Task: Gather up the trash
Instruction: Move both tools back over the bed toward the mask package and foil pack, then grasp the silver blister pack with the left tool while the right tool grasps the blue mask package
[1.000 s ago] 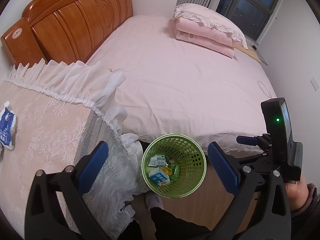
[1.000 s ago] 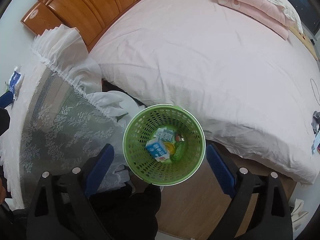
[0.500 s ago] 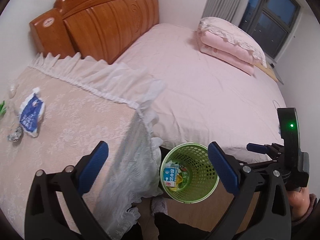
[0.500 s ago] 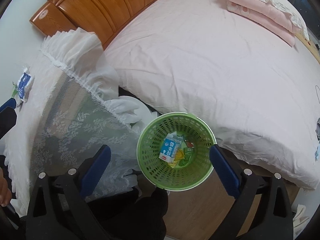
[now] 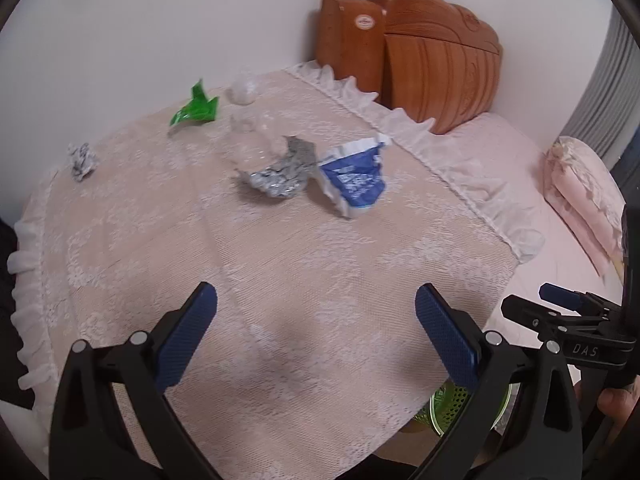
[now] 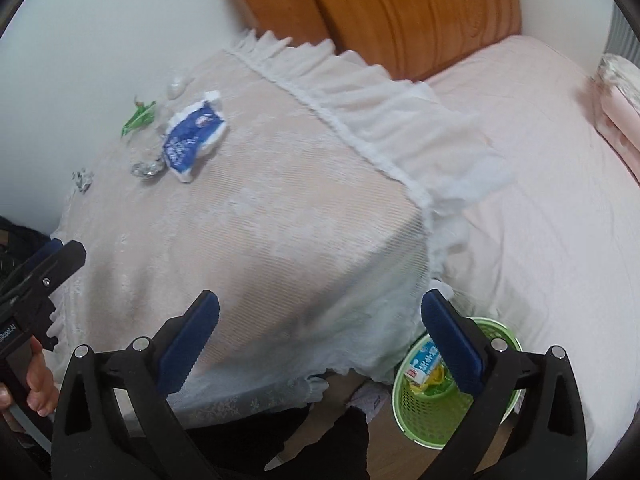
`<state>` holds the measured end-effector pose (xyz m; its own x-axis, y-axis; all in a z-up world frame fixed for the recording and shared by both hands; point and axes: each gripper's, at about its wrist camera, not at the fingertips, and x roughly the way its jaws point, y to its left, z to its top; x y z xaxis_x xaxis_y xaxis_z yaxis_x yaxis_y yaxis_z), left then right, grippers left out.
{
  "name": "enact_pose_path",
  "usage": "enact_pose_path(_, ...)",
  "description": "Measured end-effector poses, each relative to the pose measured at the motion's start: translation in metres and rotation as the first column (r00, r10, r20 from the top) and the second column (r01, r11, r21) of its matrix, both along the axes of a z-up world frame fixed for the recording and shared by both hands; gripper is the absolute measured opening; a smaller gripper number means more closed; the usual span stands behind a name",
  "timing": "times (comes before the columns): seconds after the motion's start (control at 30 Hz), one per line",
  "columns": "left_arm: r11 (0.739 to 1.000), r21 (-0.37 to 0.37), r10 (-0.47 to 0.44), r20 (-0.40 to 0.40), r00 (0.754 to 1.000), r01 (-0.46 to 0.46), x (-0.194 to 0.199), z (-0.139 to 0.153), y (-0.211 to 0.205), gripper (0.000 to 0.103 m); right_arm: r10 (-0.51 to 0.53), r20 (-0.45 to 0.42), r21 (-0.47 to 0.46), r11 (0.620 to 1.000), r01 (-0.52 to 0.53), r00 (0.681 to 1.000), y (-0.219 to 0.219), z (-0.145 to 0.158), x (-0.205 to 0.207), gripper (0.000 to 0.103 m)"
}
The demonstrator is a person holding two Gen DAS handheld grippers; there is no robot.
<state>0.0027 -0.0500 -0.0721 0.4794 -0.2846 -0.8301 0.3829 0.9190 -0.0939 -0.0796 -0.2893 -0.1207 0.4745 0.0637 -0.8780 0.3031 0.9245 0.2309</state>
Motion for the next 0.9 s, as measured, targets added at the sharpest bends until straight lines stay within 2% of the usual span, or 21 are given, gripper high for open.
enact_pose_path(0.13,0.997,-0.013,0.070,-0.028,0.997,-0.071,0.011,-0.007,0.031,0.095,0.058,0.005,-0.012,0.998,-0.058,0.998,0.028,0.004,0.040,0.100)
enact_pose_path(0.37,0.991,-0.052,0.119,-0.078,0.990,-0.123,0.030,-0.012,0.050,0.095,0.119,0.017,-0.101,0.988,-0.117,0.993,0.058,0.004,0.105,0.100)
enact_pose_path(0.57,0.991,-0.048,0.119,-0.106,0.987,-0.124,0.050,-0.019,0.051,0.095,0.213,0.001,-0.238,0.949,-0.207,0.977,0.086,-0.014,0.160,0.100)
enact_pose_path(0.73,0.989,-0.065,0.125,-0.135,0.983,-0.135,0.071,-0.021,0.051,0.095,0.246,-0.012,-0.300,0.924,-0.238,0.969,0.092,-0.027,0.184,0.100)
enact_pose_path(0.8,0.988,-0.071,0.128,-0.143,0.981,-0.139,0.079,-0.022,0.048,0.095,0.256,0.005,-0.296,0.924,-0.243,0.967,0.089,-0.026,0.187,0.094)
enact_pose_path(0.87,0.988,-0.071,0.128,-0.156,0.979,-0.140,0.087,-0.022,0.041,0.095,0.260,0.006,-0.271,0.930,-0.249,0.966,0.085,-0.027,0.190,0.070)
enact_pose_path(0.9,0.988,-0.073,0.126,-0.164,0.978,-0.139,0.091,-0.023,0.037,0.095,0.255,0.010,-0.252,0.936,-0.244,0.967,0.080,-0.027,0.192,0.066)
